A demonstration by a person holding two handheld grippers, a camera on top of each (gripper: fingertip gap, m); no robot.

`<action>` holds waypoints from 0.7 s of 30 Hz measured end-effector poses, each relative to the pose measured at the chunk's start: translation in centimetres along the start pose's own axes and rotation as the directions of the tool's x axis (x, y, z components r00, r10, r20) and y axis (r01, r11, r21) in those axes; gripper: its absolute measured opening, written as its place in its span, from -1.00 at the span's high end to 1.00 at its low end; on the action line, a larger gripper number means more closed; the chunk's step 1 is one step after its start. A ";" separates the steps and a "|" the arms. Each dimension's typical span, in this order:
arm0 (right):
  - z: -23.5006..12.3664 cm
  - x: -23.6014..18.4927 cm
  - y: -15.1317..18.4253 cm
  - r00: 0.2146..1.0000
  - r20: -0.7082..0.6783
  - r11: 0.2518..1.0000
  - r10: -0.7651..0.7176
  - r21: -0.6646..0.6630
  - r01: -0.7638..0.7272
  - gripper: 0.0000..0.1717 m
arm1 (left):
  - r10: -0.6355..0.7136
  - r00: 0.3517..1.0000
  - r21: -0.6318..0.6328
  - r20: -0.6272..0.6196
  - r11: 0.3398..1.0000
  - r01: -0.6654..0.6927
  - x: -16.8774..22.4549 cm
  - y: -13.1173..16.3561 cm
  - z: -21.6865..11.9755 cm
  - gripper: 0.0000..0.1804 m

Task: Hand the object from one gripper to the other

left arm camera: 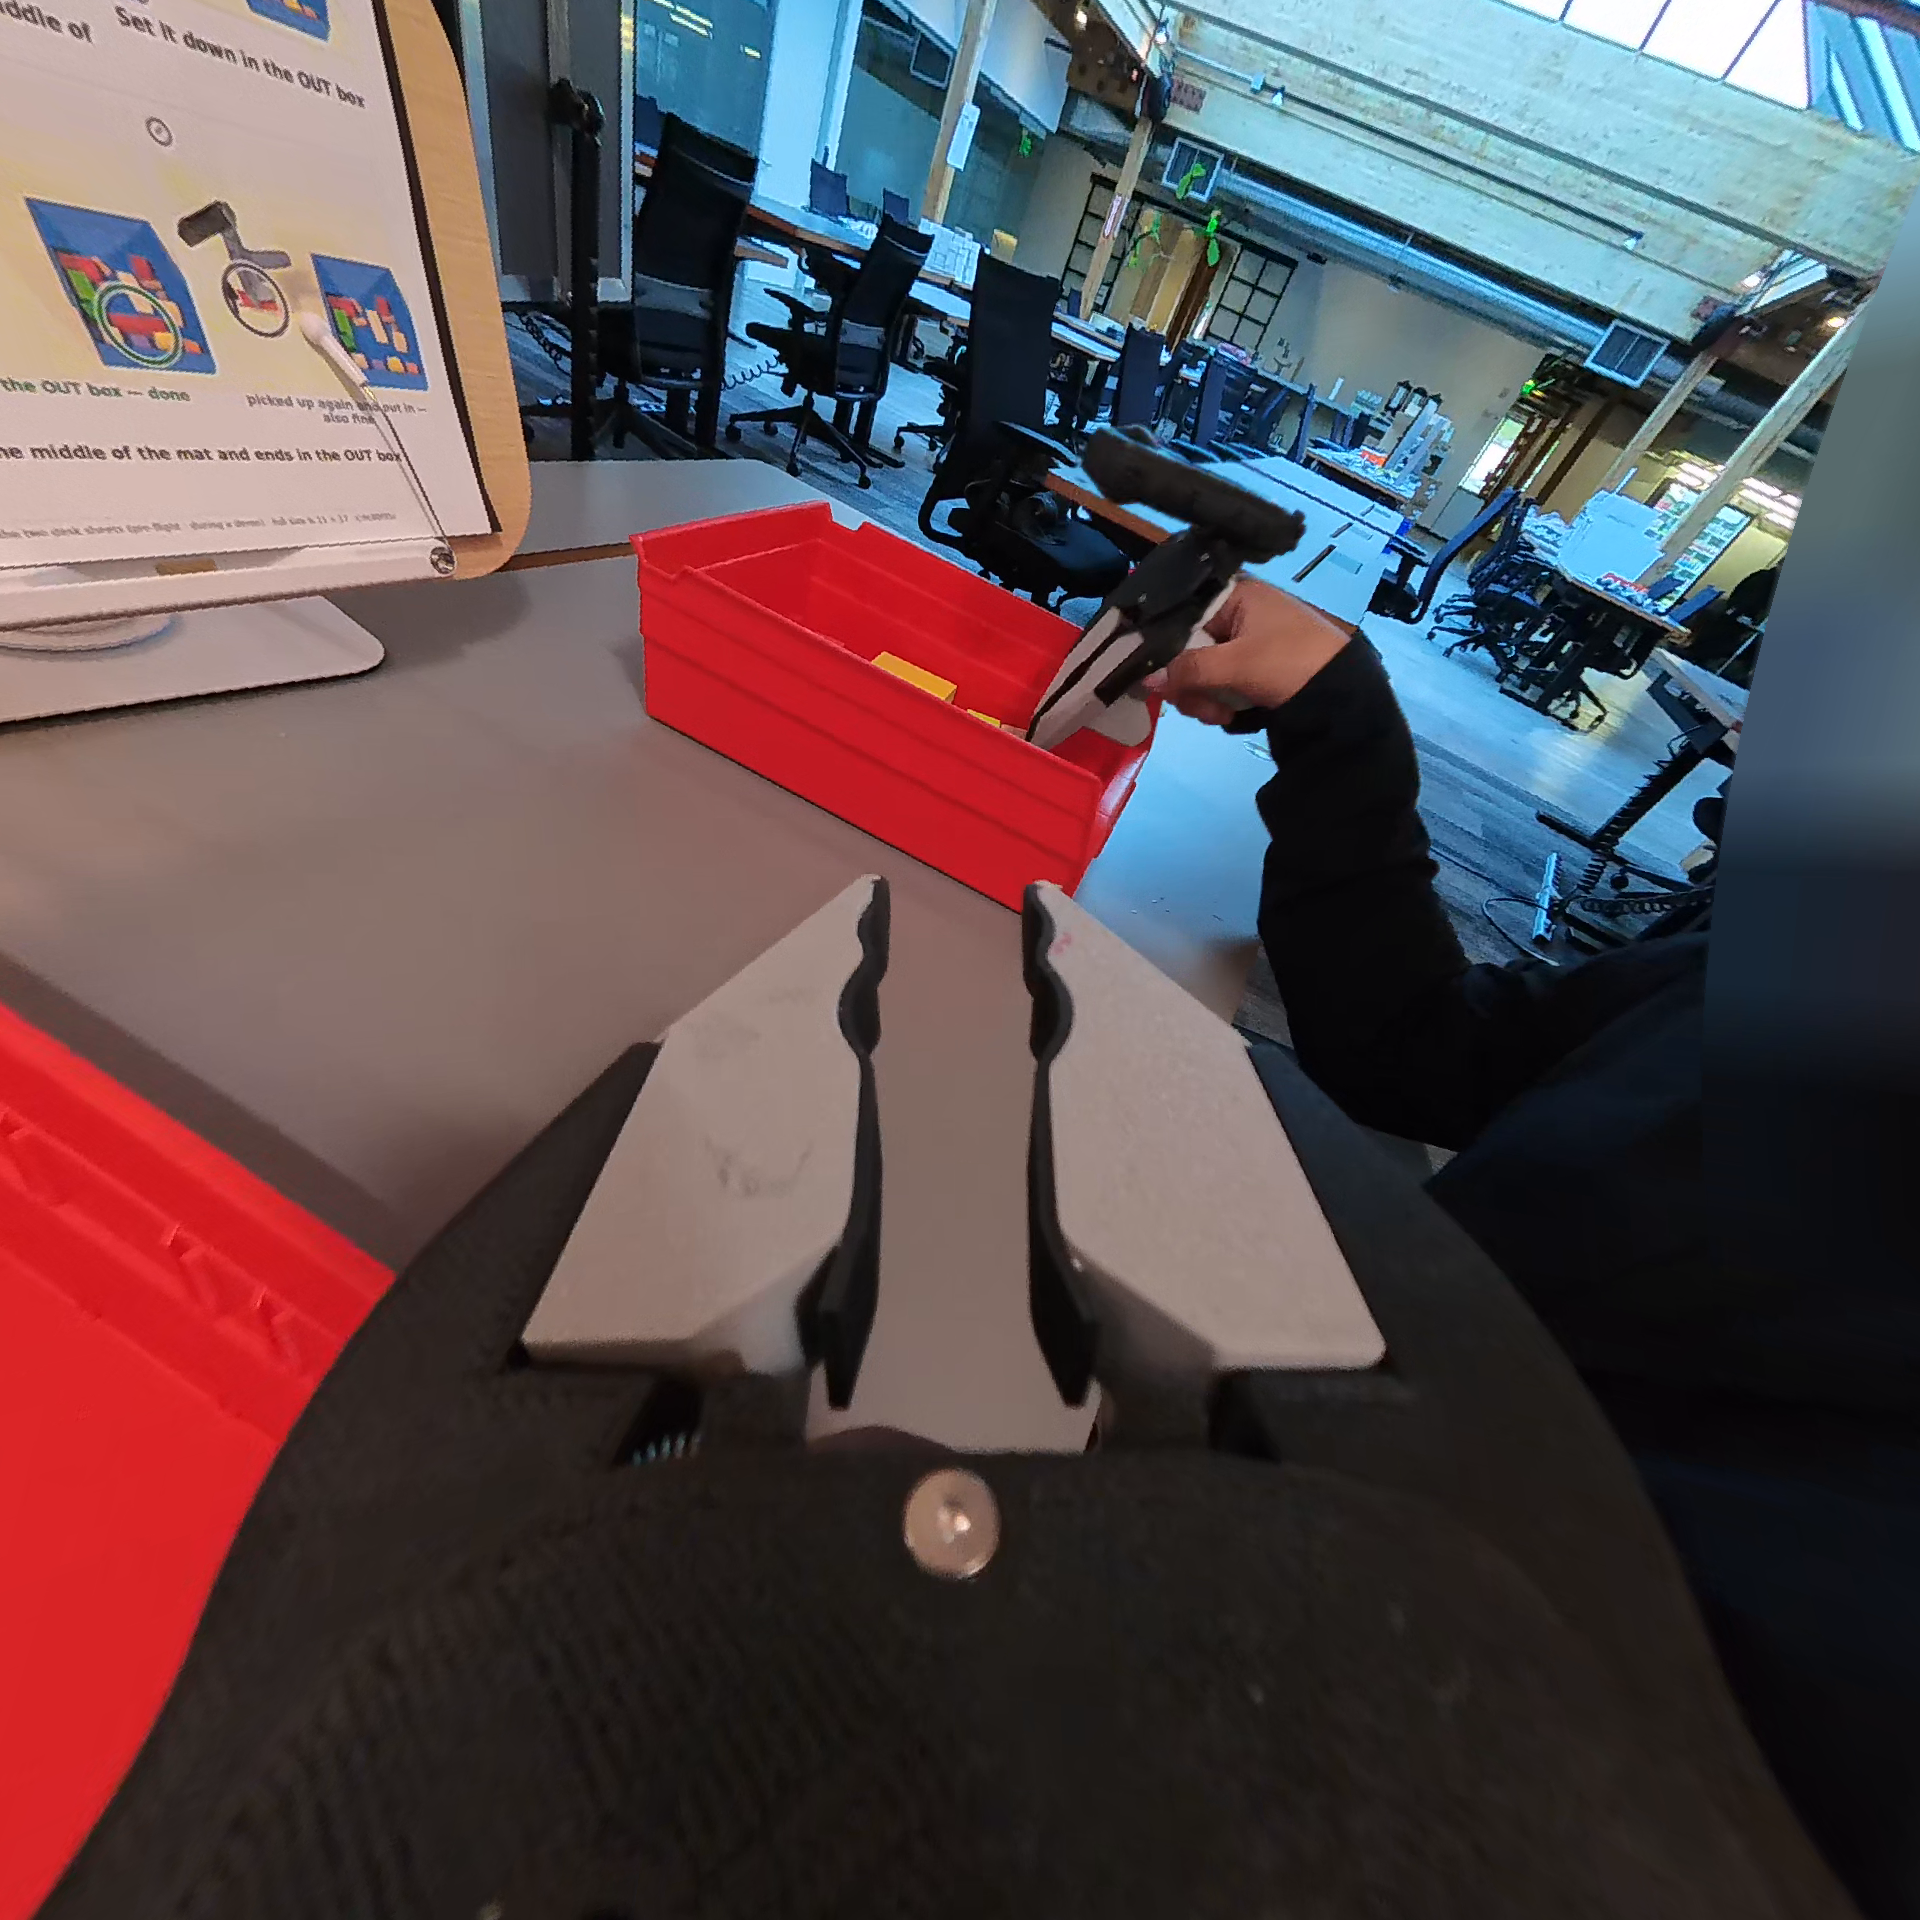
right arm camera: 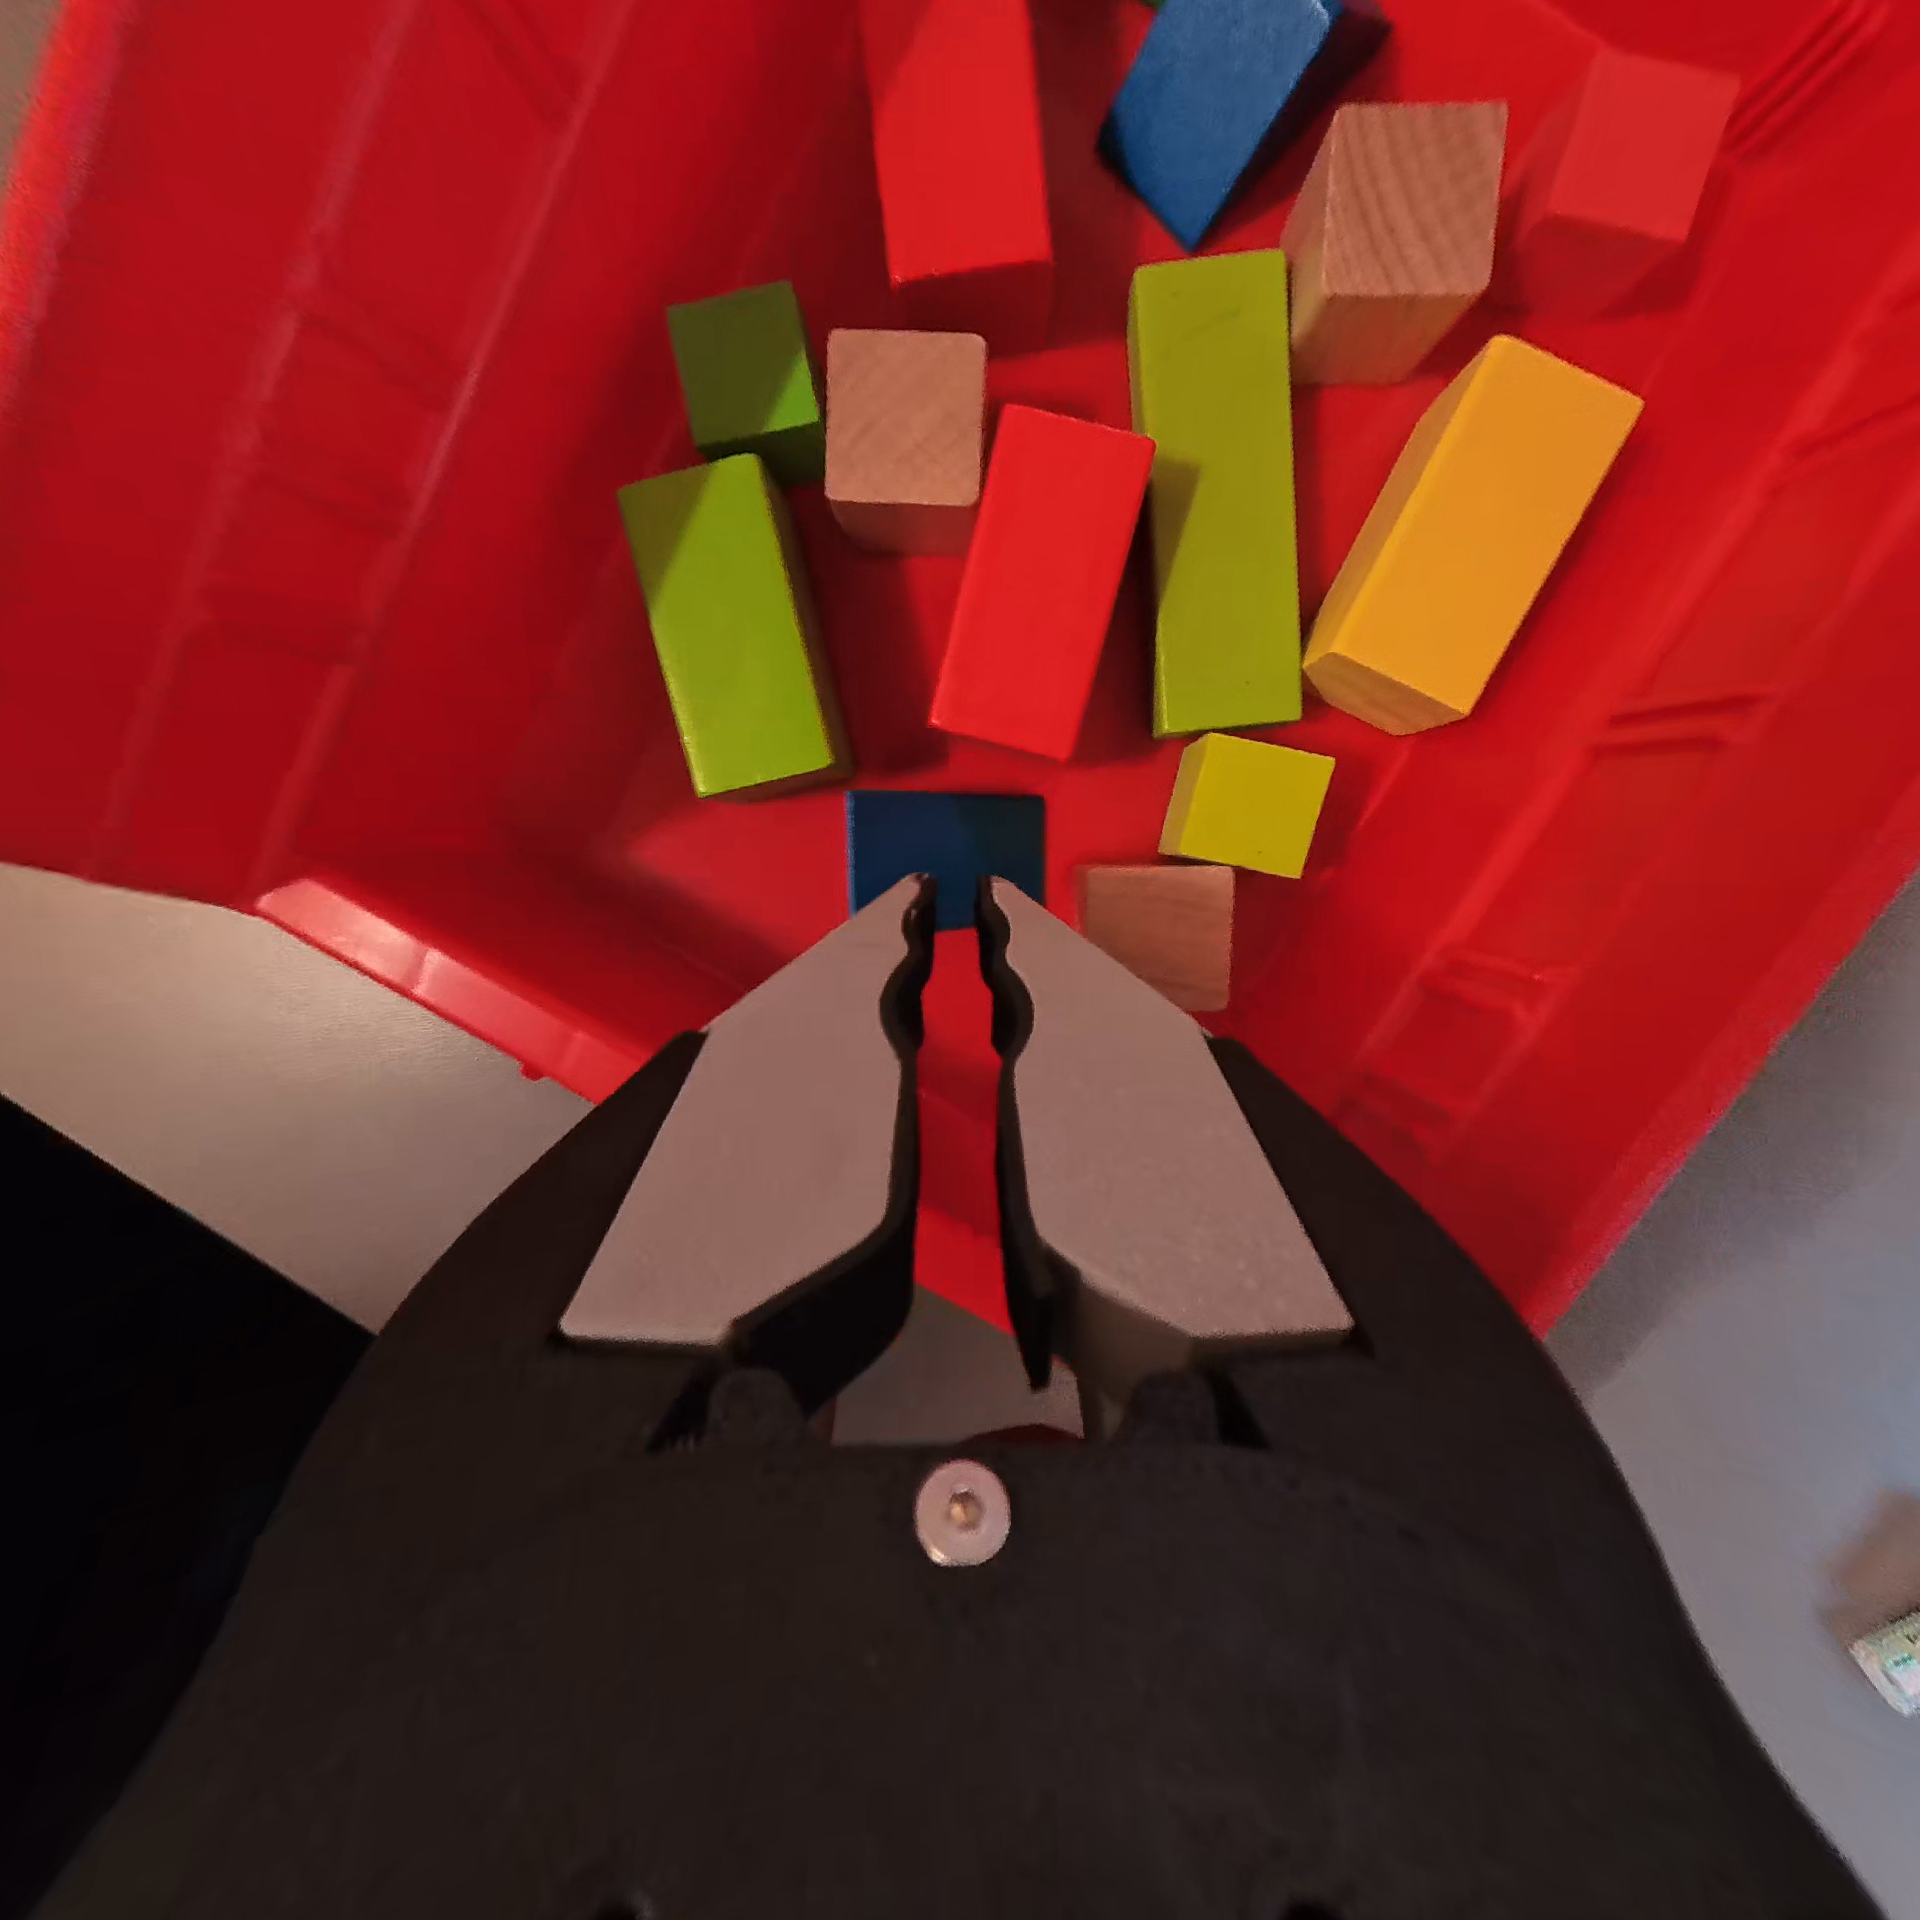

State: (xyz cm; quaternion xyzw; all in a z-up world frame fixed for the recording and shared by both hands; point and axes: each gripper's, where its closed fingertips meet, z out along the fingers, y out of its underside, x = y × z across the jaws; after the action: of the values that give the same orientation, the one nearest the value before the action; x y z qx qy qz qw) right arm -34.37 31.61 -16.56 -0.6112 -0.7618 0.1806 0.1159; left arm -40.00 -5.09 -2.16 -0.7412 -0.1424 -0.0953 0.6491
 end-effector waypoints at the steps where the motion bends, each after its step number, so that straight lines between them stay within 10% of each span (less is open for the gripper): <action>1: -0.3 -0.4 -0.2 1.000 0.018 1.000 -0.007 0.015 0.007 0.93 | -0.001 1.000 -0.001 -0.001 1.000 0.001 0.0 0.0 0.0 0.77; 21: 2.0 -0.7 0.4 0.999 -0.036 0.993 -0.017 -0.115 0.013 0.79 | 0.001 1.000 -0.005 -0.004 1.000 -0.001 0.3 0.2 0.1 0.77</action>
State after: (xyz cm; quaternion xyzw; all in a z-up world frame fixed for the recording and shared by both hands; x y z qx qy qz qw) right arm -34.66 30.78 -18.50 -0.6144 -0.7732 0.1244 0.0958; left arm -39.68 -5.02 -2.29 -0.7427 -0.1406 -0.0969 0.6474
